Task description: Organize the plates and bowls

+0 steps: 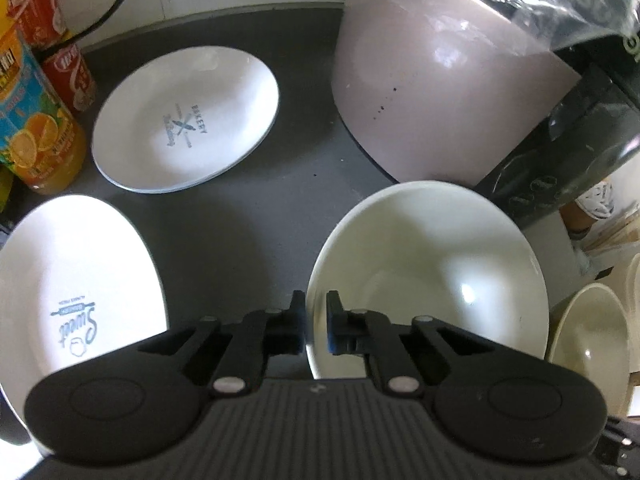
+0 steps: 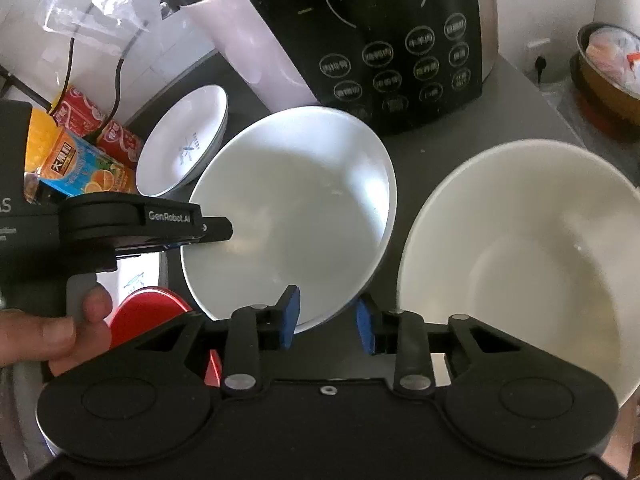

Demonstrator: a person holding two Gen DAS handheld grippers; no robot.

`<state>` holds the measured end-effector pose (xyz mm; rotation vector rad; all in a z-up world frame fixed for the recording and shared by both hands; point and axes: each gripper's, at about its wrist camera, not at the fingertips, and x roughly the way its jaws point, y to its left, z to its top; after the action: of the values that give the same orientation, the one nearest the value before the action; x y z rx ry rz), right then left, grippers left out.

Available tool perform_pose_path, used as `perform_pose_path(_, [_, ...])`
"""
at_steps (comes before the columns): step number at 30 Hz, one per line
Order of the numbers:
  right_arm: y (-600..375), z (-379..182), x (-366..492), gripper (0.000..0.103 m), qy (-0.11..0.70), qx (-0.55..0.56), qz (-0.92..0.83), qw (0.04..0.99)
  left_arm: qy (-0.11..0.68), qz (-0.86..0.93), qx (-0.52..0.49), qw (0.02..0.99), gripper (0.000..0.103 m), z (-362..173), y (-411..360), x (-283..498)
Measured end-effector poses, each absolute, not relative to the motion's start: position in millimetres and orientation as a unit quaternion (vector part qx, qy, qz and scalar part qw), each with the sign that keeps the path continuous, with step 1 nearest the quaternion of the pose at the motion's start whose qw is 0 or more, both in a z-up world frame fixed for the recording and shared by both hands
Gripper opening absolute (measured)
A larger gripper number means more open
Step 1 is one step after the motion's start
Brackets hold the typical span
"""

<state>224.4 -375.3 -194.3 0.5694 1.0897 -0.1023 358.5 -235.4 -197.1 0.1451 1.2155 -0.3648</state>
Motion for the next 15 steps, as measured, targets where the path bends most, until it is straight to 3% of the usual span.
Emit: perform_pose_path(15, [-368.4,-150.6,209.8,0.027,0.458,0.227,-0.051,0.858,0.539,-0.196,0.037,0.818,0.008,-159.7,-218.0,344.9])
